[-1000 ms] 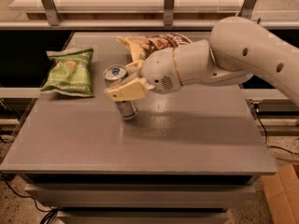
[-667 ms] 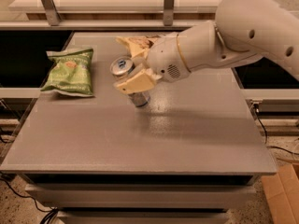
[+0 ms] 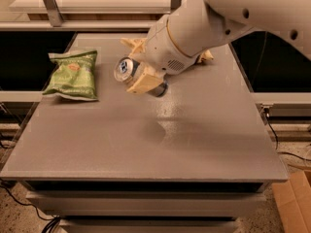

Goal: Knock redbull can over

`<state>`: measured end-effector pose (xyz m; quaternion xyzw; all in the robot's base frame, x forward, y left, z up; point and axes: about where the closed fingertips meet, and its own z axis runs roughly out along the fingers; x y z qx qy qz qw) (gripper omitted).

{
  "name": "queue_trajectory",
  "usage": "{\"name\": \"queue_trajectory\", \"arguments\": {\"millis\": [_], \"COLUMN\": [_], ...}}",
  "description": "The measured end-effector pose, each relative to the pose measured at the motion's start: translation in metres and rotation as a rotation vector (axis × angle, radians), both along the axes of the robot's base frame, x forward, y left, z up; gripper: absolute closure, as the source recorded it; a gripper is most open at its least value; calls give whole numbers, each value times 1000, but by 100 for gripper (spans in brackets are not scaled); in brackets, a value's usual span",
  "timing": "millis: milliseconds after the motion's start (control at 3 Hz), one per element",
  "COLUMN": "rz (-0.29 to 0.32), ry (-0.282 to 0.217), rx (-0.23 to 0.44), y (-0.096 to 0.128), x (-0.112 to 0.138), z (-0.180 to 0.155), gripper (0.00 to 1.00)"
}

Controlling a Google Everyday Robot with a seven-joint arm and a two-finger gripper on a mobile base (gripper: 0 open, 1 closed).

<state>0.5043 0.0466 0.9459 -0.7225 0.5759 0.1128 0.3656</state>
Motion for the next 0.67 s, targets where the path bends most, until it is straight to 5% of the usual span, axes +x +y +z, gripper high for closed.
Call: {"name": "queue_trajectory", "arguments": {"millis": [667], "rz": [187], "ry": [-207], "rx": [-286], "y": [16], "x": [-27], "z": [-2], "gripper": [100]}}
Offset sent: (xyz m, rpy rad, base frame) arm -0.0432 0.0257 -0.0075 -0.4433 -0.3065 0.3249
